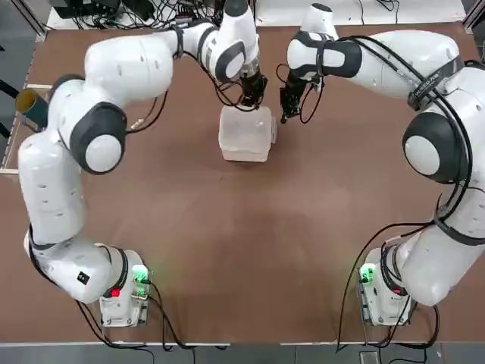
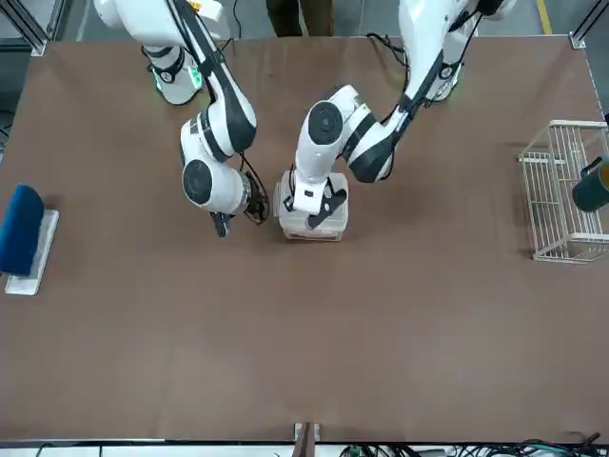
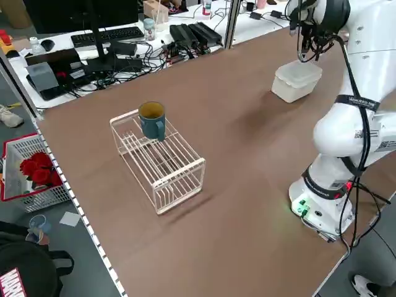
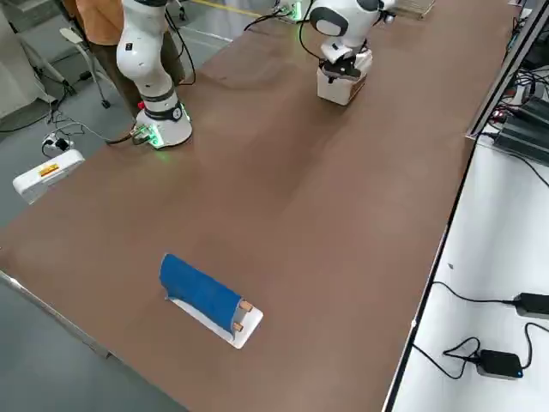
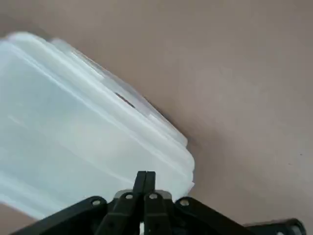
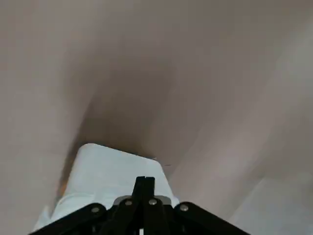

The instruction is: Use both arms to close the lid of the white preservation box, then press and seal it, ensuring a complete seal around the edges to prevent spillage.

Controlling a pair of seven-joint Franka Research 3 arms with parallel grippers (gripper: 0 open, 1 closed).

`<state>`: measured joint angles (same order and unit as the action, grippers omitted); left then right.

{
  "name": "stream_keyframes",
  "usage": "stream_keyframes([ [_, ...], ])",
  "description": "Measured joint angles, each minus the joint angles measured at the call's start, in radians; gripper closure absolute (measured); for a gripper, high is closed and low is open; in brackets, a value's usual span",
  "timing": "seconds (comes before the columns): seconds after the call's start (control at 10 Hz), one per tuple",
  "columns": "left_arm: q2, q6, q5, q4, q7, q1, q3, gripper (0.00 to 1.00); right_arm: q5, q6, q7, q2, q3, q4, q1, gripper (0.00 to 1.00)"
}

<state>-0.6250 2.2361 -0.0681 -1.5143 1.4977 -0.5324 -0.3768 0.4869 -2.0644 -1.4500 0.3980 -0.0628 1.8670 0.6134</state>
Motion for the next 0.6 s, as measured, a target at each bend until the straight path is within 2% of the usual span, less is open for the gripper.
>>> stream_keyframes([
  [0.3,-0.035,0.018,-0.017,0.011,0.022,-0.023,0.002,0.99,0.042,-0.029,0.009,0.003,0.002,0.017,0.007,0.99],
  [0.6,-0.036,0.020,-0.029,0.017,0.037,-0.047,0.023,0.99,0.059,-0.080,0.009,0.025,0.005,0.034,0.014,0.99],
])
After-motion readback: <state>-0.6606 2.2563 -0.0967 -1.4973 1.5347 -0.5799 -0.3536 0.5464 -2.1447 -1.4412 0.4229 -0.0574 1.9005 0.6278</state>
